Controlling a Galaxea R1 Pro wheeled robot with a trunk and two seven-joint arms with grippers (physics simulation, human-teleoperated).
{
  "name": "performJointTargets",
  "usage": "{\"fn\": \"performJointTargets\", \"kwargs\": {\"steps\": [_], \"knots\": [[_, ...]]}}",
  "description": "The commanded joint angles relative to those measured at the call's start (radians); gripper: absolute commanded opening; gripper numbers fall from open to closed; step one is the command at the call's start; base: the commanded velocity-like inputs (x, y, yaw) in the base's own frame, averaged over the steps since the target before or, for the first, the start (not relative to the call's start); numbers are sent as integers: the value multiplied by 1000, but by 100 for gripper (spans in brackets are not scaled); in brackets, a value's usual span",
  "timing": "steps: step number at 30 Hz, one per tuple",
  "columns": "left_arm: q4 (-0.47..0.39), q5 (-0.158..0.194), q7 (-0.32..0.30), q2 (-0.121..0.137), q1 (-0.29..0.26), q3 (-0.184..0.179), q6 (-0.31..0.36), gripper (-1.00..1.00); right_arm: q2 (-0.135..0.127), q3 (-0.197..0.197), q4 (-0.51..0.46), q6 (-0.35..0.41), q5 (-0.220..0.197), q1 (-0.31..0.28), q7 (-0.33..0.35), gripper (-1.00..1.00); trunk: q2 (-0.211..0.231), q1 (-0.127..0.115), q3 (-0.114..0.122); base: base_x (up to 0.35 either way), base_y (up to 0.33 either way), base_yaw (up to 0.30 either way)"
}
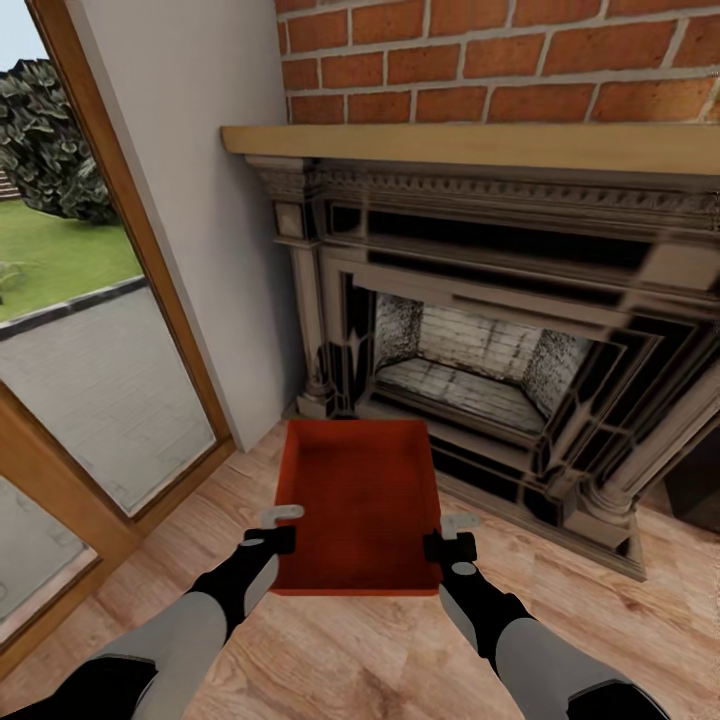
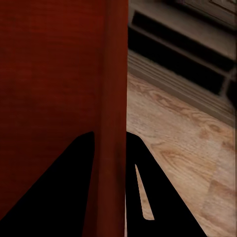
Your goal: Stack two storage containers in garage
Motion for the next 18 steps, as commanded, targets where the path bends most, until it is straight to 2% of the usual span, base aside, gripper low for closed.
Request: {"fn": "performJointTargets", "kwargs": {"steps": [1, 18], "knots": [[-3, 12, 7, 19, 0, 22, 6, -100, -1, -8, -1, -2, 0, -1, -5, -100, 0, 0, 1, 0, 0, -105], [-3, 12, 7, 19, 0, 22, 6, -100, -1, -8, -1, -2, 0, -1, -5, -100, 0, 0, 27, 0, 0, -105]]}}
